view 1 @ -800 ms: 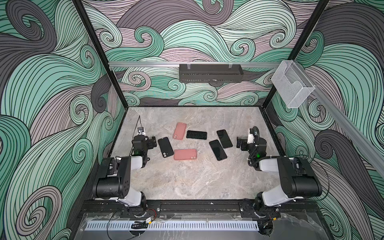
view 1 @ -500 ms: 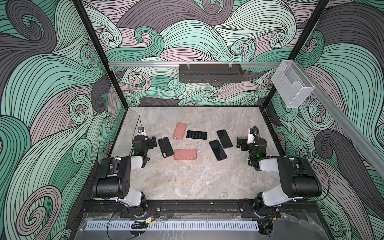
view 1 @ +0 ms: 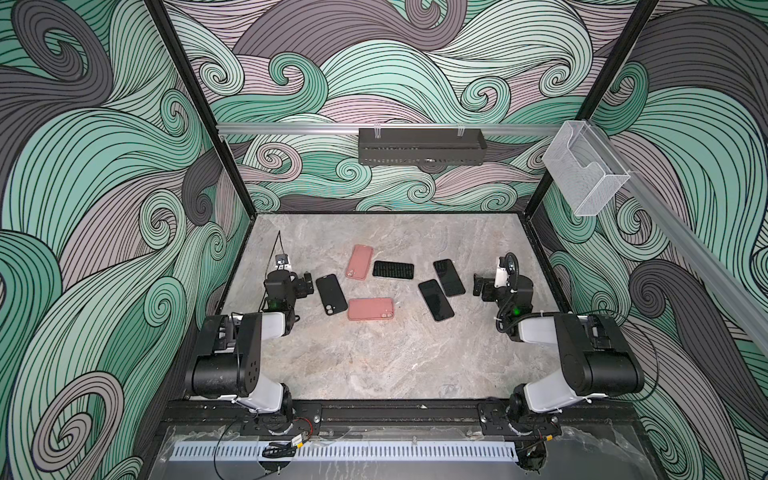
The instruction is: Put the phone into the phone case
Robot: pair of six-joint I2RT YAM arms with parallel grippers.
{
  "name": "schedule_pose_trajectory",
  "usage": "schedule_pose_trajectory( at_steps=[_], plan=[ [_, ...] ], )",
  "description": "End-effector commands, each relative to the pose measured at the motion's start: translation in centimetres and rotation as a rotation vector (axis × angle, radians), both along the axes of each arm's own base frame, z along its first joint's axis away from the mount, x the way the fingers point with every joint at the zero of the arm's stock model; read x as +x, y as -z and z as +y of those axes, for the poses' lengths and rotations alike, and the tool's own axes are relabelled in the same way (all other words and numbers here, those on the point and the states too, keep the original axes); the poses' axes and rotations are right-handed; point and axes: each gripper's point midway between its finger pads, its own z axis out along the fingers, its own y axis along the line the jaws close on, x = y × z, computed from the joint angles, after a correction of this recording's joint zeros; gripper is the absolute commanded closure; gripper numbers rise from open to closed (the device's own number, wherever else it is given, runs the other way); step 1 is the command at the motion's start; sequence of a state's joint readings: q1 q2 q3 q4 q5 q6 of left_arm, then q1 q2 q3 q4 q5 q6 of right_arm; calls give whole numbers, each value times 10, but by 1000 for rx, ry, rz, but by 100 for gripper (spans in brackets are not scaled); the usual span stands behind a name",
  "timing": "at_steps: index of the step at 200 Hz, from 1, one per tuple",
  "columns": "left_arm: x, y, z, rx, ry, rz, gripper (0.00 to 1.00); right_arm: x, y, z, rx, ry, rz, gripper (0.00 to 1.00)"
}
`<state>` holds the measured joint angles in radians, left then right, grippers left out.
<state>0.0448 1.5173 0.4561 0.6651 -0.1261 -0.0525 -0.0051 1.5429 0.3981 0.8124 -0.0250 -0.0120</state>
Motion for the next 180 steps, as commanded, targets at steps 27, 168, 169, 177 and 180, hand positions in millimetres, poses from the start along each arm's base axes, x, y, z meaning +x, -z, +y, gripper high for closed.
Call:
schedule_pose_trajectory(
  at_steps=[27,168,169,177,180],
  plan=[
    [6,-2,-2,5,15,4,1,6,-11,2,-12,-14,-36,0],
    [-24,-53,-11,3,-21,-5,3,-1,-29,-16,26,125,168,0],
    [-24,-53,-11,2,-21,-5,3,-1,-28,-16,27,127,172,0],
    [-30,-59,-16,6,-11,-2,5,-6,-29,-13,40,126,193,0],
    [-31,-62,-19,7,-7,-4,5,-7,-29,-12,43,121,200,0]
  ],
)
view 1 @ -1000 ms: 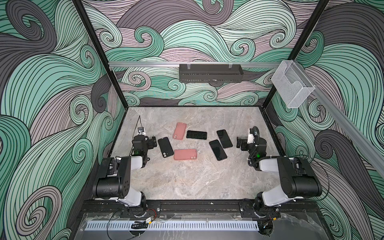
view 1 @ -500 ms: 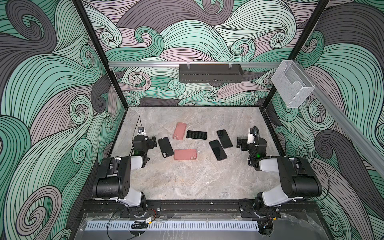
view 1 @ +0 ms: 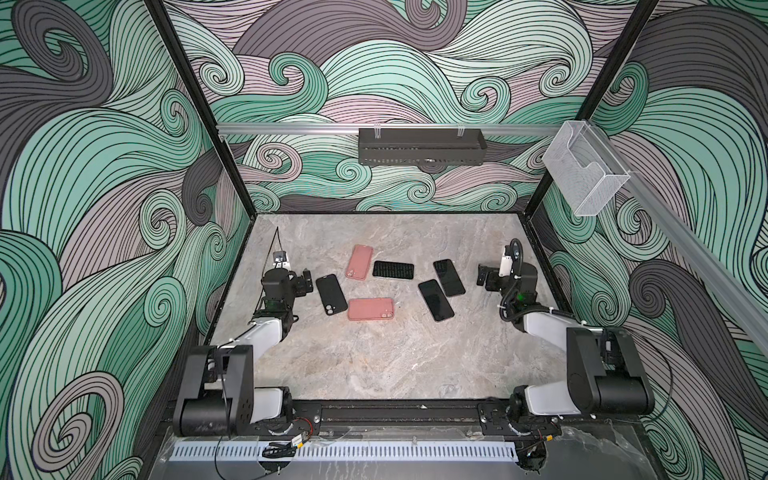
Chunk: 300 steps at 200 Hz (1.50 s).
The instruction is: Put the phone into the phone case
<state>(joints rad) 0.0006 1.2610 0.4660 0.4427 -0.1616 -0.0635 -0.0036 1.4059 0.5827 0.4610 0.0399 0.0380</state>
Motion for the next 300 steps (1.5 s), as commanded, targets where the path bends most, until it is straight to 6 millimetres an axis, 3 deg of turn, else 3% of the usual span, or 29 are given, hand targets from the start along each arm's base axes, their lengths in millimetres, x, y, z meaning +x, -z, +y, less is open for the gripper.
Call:
schedule_pose_trajectory(
  at_steps=[1,52,77,134,192,232,267,300],
  plan=[
    [-13,-13,-8,1,-16,40,5,-23,20,0,32,40,173,0],
    [-41,-53,-53,-4,36,78,5,-56,-10,29,36,32,226,1],
    [-57,-54,-76,-42,65,144,5,-71,-19,51,67,-30,237,0],
    [-93,-24,-128,-267,200,375,8,-114,-15,108,120,-258,383,0],
    [-111,21,-163,-432,273,547,20,-125,-9,144,150,-395,464,1],
    [-113,44,-187,-496,347,624,29,-133,5,170,167,-488,565,6],
    [-110,65,-191,-475,332,705,42,-135,8,190,192,-522,577,10],
    [-101,78,-192,-450,312,711,44,-138,16,205,227,-543,617,18]
  ],
)
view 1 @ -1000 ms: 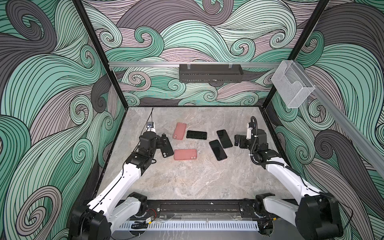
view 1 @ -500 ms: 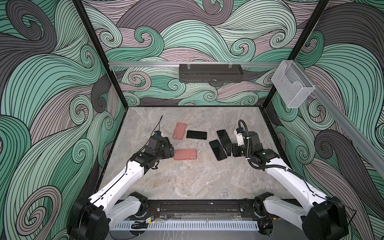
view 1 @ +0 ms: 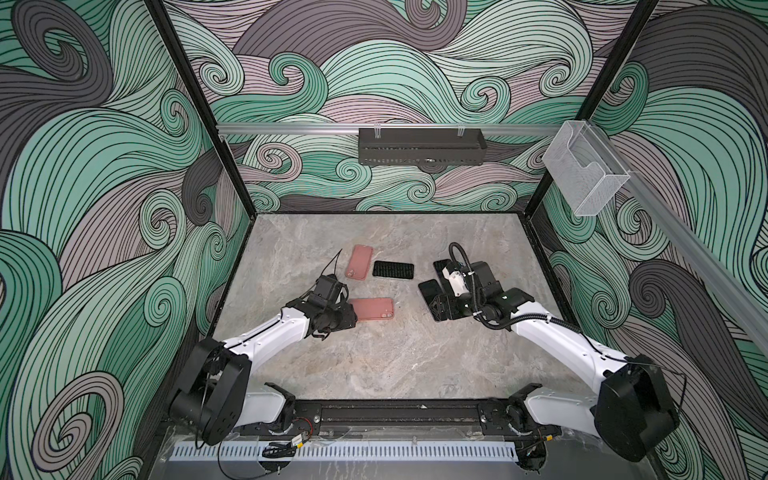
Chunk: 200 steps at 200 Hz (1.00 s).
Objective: Put the phone into the phone case
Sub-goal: 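Move the left gripper to the pink case while the right gripper approaches it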
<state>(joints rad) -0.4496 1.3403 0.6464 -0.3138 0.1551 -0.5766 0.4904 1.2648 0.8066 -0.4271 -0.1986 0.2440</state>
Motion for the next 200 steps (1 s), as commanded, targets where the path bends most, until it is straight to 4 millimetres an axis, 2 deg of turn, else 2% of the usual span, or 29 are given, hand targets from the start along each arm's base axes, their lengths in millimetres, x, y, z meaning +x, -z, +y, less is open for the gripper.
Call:
schedule_pose_trajectory(
  at_steps=[1,36,41,107,164,200],
  plan=[
    [16,-9,-9,-17,6,-44,44,1,-2,14,45,-6,30,19],
    [30,-8,-10,9,-4,-70,51,5,6,26,54,-6,61,24],
    [29,2,-9,25,-2,-45,52,6,7,29,56,-8,63,25],
    [47,11,-5,113,-25,-9,61,14,22,57,57,-42,128,36],
    [42,24,1,187,-11,71,70,9,33,63,30,-45,150,37],
    [36,17,11,232,-31,51,69,10,33,62,22,-45,141,38]
  ],
)
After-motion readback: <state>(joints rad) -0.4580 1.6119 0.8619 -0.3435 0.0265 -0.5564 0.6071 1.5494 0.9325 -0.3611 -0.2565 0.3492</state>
